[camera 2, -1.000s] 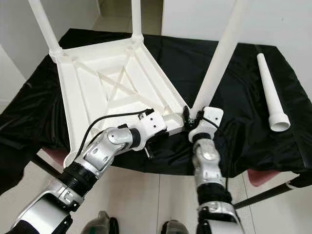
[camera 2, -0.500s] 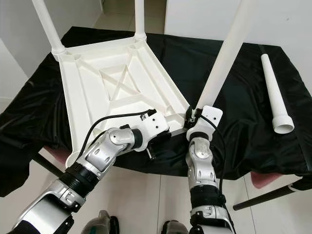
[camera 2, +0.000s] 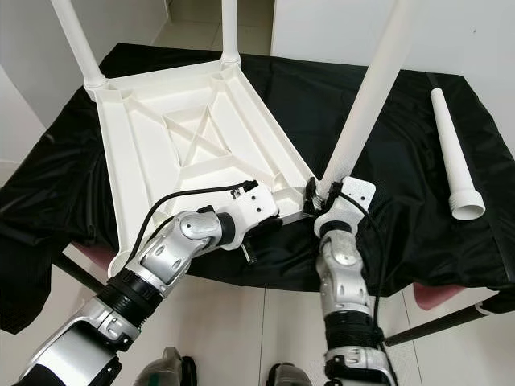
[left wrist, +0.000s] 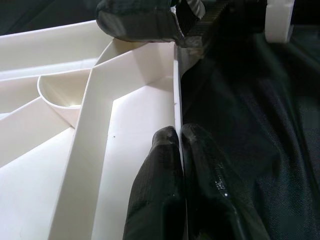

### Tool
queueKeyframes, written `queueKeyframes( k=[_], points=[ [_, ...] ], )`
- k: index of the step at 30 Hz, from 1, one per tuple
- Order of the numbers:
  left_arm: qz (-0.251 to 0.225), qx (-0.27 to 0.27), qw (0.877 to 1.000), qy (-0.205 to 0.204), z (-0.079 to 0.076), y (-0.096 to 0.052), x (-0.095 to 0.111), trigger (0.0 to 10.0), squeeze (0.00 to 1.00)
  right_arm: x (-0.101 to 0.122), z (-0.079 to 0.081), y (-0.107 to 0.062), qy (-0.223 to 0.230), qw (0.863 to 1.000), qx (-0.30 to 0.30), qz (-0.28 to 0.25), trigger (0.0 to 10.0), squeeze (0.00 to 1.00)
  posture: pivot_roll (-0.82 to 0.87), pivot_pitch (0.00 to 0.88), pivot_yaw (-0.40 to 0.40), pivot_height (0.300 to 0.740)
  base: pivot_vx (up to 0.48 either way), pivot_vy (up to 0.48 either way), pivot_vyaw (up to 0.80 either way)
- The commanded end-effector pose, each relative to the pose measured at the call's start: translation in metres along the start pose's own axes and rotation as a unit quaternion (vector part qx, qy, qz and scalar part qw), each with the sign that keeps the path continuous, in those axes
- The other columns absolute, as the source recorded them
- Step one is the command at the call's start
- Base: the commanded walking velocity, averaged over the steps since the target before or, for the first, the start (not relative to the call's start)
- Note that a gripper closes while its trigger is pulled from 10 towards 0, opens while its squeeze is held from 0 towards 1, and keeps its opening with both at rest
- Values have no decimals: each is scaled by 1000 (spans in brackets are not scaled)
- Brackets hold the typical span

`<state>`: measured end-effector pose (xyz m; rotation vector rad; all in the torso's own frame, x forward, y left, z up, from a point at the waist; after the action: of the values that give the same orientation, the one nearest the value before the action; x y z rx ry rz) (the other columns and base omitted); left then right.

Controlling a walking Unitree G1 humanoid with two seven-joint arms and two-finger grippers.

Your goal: Building children table

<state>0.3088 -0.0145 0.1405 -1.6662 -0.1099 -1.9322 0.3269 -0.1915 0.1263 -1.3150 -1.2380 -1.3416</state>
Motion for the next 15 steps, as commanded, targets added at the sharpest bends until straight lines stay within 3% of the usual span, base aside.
queueKeyframes(
  k=[1,5,7,15],
  points=[
    [-22,34,999,7,9,-5,10,10000,0,-16,-2,-1,1,998,60,30,10000,0,15,52,-4,740,0,0,0],
    [-23,32,999,9,8,-4,11,10000,0,-16,-2,2,-1,994,106,28,10000,0,16,50,-3,740,0,0,0],
    [-23,31,999,10,8,-4,11,10000,0,-17,-3,5,-5,987,158,29,10000,0,16,45,2,740,0,0,0],
    [-25,29,999,12,8,-3,13,10000,0,-24,0,9,-37,967,250,35,10000,0,18,43,11,740,0,0,0]
  ],
)
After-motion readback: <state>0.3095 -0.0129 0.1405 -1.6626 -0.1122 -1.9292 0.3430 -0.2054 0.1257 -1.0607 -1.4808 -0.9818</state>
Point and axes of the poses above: a point about 5 cm out from each wrist's last joint towards the gripper, its own y axis pointing out of the wrist towards the gripper, its own x axis along the axis of the wrist's last joint, z = x × y, the point moved 1 cm from there along y, pointing out of the wrist towards the gripper, and after that the axes turned 7 degrees about -y, right-handed, at the moved point
